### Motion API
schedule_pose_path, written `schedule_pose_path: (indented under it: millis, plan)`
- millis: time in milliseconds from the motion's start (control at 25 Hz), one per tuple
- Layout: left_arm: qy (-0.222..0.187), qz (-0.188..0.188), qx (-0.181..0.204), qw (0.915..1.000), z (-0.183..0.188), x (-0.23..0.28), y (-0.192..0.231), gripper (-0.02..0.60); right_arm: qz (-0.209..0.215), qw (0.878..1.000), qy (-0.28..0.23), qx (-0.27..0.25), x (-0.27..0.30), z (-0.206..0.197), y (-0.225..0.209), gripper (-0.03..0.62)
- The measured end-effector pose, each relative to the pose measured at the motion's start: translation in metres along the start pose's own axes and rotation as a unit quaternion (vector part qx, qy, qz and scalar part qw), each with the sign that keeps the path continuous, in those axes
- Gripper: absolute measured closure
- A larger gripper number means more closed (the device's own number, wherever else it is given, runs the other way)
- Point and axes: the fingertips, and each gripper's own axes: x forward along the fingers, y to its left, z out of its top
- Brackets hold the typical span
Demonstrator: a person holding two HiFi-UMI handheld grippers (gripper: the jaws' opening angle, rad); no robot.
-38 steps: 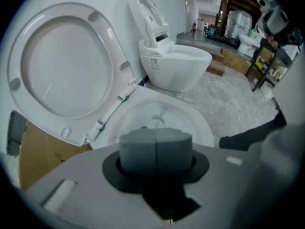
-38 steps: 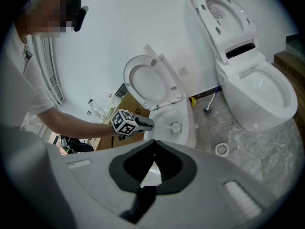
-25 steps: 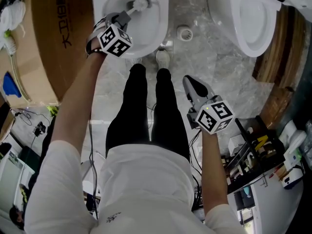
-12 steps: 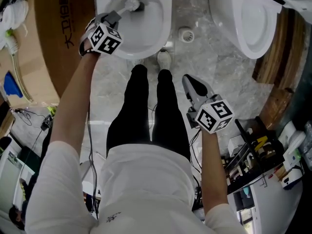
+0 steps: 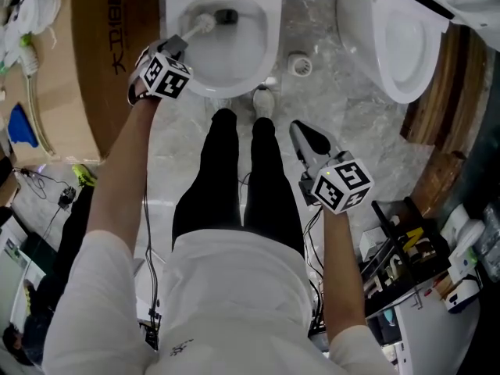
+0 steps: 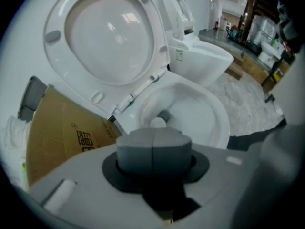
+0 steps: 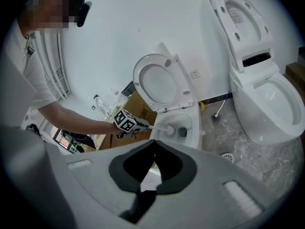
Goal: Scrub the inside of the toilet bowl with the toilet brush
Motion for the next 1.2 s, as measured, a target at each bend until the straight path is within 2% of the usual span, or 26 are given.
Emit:
schedule_pose_path:
  millis: [360, 720, 920, 1200]
  plan:
    - [-0.014, -0.01, -0.035, 0.9992, -0.001, -0.041, -0.031, 0.433, 0.029, 0.999, -0.003, -0.042, -0.014, 0.021, 0.021, 0.594]
    - [-0.049, -0.001, -0.106, 0.9932, 0.015, -0.123, -0.045, 0.433, 0.047, 0.993, -0.023, -0.11, -0.041, 0.079, 0.044, 0.594]
    - [-0.072, 0.01, -0.136, 0.988, 0.015, -0.181, -0.053, 0.433, 0.059, 0.986, -0.033, -0.155, -0.06, 0.109, 0.062, 0.594]
    - [-0.113, 0.022, -0.171, 0.9785, 0.017, -0.263, -0.066, 0.433, 0.087, 0.97, -0.038, -0.225, -0.099, 0.141, 0.099, 0.594]
